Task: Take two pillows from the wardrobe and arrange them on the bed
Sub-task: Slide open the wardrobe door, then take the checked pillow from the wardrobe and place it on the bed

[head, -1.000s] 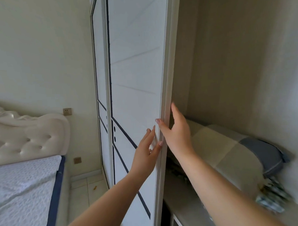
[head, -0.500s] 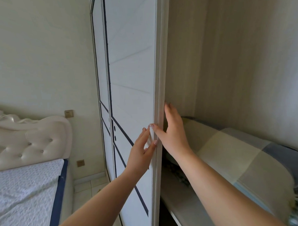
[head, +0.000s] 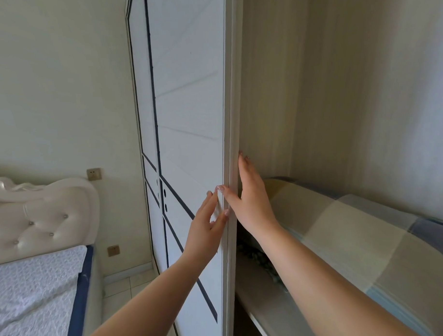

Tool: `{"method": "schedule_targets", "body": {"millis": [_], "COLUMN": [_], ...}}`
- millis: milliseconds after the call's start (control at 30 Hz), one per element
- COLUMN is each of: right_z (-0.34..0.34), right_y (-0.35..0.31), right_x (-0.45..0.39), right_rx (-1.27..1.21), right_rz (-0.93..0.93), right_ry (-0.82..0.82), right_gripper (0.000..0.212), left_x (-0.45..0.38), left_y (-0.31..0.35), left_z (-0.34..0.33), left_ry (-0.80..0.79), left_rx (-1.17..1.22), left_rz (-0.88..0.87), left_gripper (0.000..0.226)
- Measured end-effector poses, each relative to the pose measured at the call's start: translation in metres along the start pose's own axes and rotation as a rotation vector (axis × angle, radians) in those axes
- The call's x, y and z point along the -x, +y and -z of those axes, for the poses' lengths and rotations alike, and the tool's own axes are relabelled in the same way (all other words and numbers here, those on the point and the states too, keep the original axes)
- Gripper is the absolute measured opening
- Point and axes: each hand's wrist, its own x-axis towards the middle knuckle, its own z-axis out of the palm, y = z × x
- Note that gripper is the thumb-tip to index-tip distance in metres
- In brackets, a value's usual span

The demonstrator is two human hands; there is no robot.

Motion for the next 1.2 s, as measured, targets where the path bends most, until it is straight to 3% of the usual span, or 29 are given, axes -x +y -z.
{"method": "schedule_targets", "body": {"millis": [467,667,933,1200], "right_z": [-0.002,0.028,0.08,0.144], "right_y": [0.001,0.005,0.046,0.099], "right_x": [0.002,0.017,0.042,0.076], "right_rx": [-0.08,-0.137,-0.077,0.18], "right_rz": [-0.008,0.017,-0.004,-0.116], "right_ry": [0.04,0.192,0.318,0.356], "right_gripper": [0.071,0.057,0.047,0.042], "left_x": [0.002,0.036,0.045,0.037], "left_y": [0.0,0.044,0.058,0.043], "left_z": [0.0,0.003,-0.028,-0.104], "left_ry": [0.027,0.163,0.0,-0.176], "left_rx": [-0.002,0.106,0.332,0.47], "left_rz": [-0.009,-0.199,-0.125,-0.007], "left_gripper": [0.053,0.042,0.035,0.035]}}
